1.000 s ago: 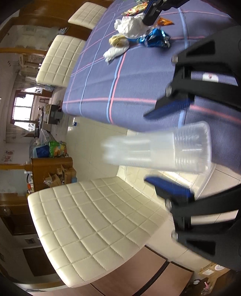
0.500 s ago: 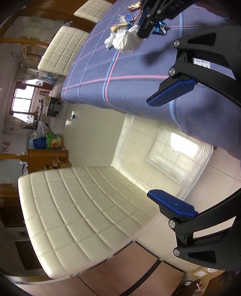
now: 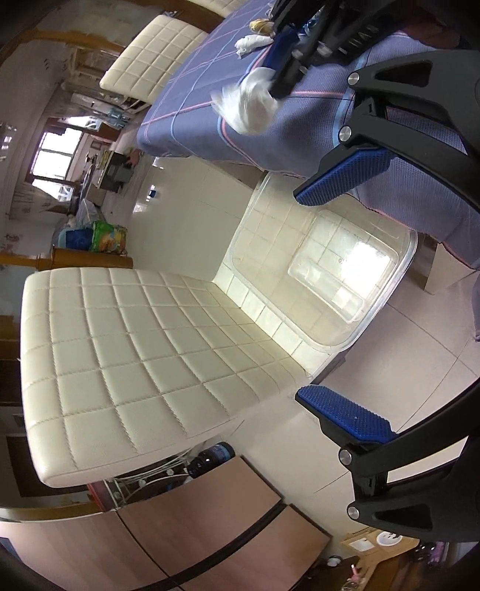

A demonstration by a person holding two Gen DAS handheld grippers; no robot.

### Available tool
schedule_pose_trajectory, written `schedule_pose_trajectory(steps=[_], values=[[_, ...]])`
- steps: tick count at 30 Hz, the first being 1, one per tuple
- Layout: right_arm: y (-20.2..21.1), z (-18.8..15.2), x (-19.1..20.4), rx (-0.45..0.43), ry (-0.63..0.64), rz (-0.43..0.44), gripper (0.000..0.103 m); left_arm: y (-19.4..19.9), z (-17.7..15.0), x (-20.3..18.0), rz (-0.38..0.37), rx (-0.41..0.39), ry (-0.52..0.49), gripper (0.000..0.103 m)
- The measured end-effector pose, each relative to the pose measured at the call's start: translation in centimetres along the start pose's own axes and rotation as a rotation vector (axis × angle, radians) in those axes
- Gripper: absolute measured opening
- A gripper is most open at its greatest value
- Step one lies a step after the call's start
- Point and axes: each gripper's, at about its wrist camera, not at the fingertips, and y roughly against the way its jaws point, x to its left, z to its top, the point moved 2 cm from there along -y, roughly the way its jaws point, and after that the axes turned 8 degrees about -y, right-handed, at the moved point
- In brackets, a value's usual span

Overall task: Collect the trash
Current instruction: 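Carry cups and tissue to the clear bin and open both tools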

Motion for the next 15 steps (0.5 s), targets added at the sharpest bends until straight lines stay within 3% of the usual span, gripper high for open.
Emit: schedule_pose_trajectory(steps=[1, 2, 15], values=[[0.1, 0.0, 0.0, -0.022, 0.002, -0.011, 0.075, -0.1, 0.0, -0.1, -0.002, 0.001, 0.001, 0.098], [0.4, 0.0, 0.0, -0.052, 0.008, -0.03, 0.078, -0.1, -0.1, -0.1, -0.001, 0.001, 0.001, 0.099], [2.2, -0.8, -3.3, -0.035, -0.061, -0.079, 0.078, 0.9, 0.3, -2.2, -0.037, -0.017, -0.035, 0.099]])
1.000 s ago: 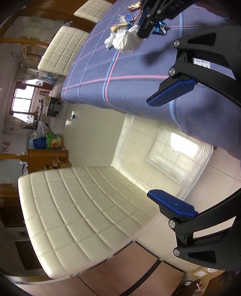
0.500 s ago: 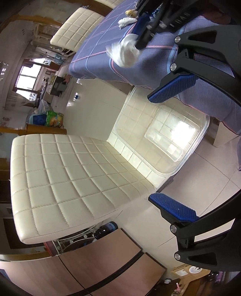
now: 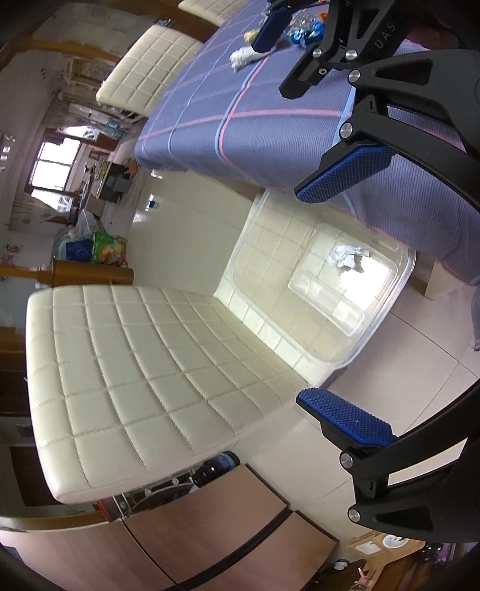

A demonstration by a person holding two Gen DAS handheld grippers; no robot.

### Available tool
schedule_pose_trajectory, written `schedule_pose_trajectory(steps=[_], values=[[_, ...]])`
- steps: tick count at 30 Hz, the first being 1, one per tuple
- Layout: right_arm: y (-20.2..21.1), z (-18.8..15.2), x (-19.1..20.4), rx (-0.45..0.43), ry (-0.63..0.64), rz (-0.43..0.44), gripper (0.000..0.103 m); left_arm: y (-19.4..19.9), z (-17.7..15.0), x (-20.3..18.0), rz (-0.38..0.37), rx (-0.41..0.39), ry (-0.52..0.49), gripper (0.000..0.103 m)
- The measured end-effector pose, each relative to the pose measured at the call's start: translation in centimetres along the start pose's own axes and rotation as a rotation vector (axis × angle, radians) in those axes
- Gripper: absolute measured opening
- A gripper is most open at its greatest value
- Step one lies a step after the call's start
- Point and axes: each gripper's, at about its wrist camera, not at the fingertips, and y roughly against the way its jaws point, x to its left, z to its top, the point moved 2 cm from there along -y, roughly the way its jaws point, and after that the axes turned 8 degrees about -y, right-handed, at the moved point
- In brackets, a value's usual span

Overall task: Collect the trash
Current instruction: 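Carry cups and tissue to the clear bin and open both tools, then grasp the blue foil wrapper with the left tool while the right tool grasps the orange peel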

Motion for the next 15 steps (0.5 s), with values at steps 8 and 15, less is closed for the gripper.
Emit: schedule_pose_trajectory(steps=[8, 15], values=[[3.5, -2.1, -5.1, -0.013, -0.075, -0.07, 0.078, 1.9, 0.3, -4.6, -0.042, -0.038, -0.074, 0.099], [5.9, -5.4, -12.7, 0.015, -0.193, -0.209, 0.078, 2.5, -0.1, -12.6, -0.147, -0.033, -0.206, 0.099]])
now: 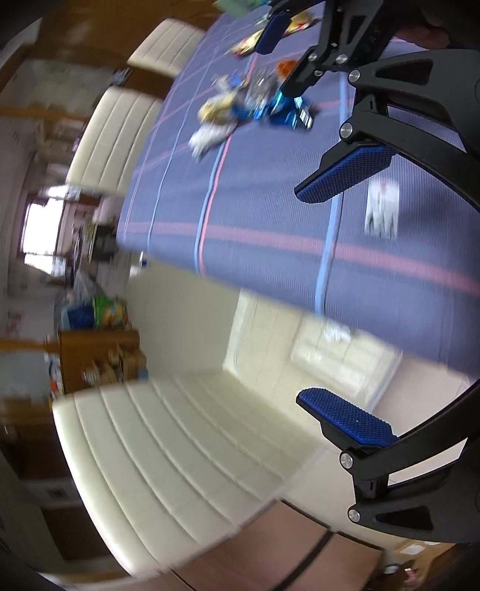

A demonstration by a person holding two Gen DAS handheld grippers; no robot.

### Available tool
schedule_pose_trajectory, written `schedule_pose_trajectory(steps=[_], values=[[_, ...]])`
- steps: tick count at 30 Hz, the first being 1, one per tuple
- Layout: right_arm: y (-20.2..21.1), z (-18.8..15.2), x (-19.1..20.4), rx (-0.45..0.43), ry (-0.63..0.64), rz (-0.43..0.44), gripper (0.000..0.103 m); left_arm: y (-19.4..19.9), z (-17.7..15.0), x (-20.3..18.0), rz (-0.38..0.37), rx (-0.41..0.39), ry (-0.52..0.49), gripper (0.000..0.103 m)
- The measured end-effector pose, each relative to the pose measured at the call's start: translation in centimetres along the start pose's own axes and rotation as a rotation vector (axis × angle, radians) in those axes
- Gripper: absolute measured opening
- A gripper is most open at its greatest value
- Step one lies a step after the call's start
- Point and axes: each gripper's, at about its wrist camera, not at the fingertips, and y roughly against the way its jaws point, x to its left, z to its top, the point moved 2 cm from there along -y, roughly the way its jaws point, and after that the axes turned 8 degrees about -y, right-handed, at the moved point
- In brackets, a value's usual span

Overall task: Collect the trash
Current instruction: 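Grasp the blue foil wrapper with the left tool while the right tool grasps the orange peel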

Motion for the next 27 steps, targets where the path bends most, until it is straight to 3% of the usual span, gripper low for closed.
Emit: schedule_pose_trajectory(steps=[4, 10, 16, 20, 25, 27], values=[[-0.5, -0.9, -4.5, 0.028, -0.068, -0.058, 0.078, -0.6, 0.7, -4.7, -0.055, -0.005, -0.086, 0.099], [-2.1, -1.8, -7.3, 0.068, -0.089, -0.049, 0.076, -2.2, 1.6, -10.1, -0.117, 0.02, -0.168, 0.099], [-4.4, -2.6, -8.8, 0.133, -0.116, 0.008, 0.052, -4.8, 2.8, -13.2, -0.143, 0.063, -0.207, 0.099], [-5.3, -2.9, -9.6, 0.157, -0.15, 0.073, 0.025, -6.6, 3.3, -14.4, -0.137, 0.086, -0.227, 0.099], [-5.4, -2.8, -9.9, 0.151, -0.165, 0.105, 0.019, -8.5, 3.4, -15.2, -0.139, 0.122, -0.231, 0.096], [-5.3, -2.9, -9.8, 0.154, -0.167, 0.113, 0.019, -9.0, 3.2, -15.2, -0.15, 0.145, -0.229, 0.08]])
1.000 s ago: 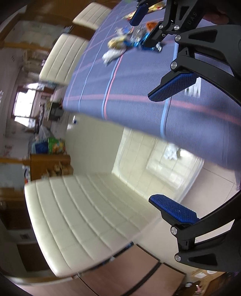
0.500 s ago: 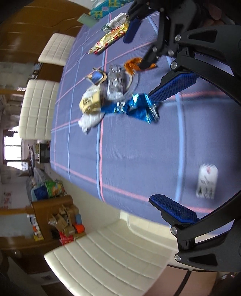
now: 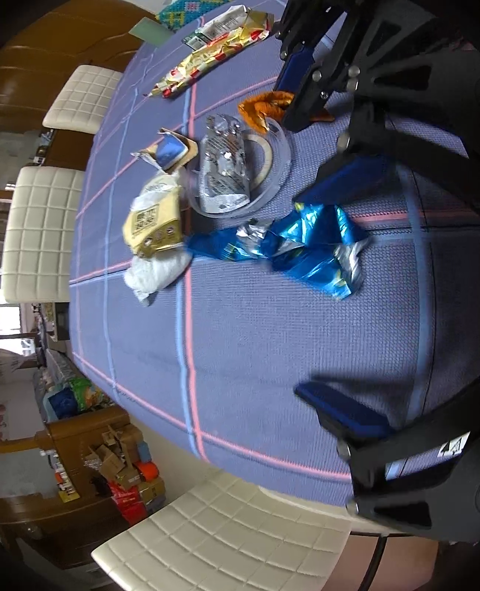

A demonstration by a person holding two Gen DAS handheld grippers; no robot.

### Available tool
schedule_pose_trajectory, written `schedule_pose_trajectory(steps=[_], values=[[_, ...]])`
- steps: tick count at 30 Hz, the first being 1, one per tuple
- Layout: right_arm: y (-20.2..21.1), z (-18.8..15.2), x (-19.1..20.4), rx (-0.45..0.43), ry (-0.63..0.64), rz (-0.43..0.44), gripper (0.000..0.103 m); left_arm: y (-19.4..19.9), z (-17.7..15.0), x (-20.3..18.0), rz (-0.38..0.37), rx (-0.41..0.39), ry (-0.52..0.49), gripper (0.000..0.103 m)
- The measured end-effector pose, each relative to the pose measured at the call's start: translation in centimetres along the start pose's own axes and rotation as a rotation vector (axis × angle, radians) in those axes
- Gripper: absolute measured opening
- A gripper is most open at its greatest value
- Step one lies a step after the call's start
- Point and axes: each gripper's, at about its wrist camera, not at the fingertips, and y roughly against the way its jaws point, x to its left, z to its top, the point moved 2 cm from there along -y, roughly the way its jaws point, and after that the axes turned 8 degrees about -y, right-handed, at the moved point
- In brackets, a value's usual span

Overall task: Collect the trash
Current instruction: 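Grasp the blue foil wrapper with the left tool while the right tool grasps the orange peel, then carry foil and peel over the bin and open both tools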

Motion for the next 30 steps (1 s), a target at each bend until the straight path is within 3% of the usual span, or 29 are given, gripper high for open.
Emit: schedule_pose_trajectory(steps=[2, 4, 5, 6, 8, 17, 30], values=[[0.2, -0.1, 0.0, 0.002, -0.001, 0.005, 0.019, -0.1, -0.1, 0.1, 0.008, 0.006, -0.003, 0.076], [0.4, 0.0, 0.0, 0.004, -0.004, 0.006, 0.019, 0.2, -0.2, 0.1, -0.003, 0.002, -0.002, 0.064], [0.4, 0.0, 0.0, 0.004, -0.005, 0.006, 0.019, 0.3, -0.2, 0.1, -0.003, -0.002, -0.003, 0.051], [0.6, -0.1, 0.1, 0.006, -0.004, 0.007, 0.019, 0.5, -0.2, 0.1, -0.004, -0.002, -0.003, 0.045], [1.1, -0.4, 0.1, 0.003, -0.001, 0.006, 0.019, 0.7, -0.4, 0.2, -0.019, 0.001, 0.007, 0.04], [3.2, -1.0, 1.7, -0.02, 0.03, 0.002, 0.019, 3.2, -2.2, 0.7, -0.01, -0.034, 0.036, 0.037], [5.7, -0.5, 7.1, -0.071, 0.118, 0.057, 0.019, 7.5, -4.9, 5.1, 0.014, -0.087, 0.122, 0.037]])
